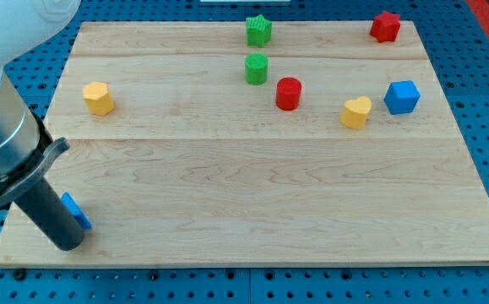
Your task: Push the blue triangle to the left side of the board
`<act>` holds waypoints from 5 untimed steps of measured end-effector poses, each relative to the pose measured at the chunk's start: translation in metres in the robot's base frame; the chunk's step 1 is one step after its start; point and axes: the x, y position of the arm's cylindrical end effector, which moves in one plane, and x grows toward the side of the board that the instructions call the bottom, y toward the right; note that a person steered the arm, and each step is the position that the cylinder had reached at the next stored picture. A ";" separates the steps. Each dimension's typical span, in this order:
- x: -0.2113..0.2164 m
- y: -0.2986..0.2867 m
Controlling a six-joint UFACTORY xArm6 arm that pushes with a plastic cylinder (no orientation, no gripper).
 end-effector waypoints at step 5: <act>-0.031 0.018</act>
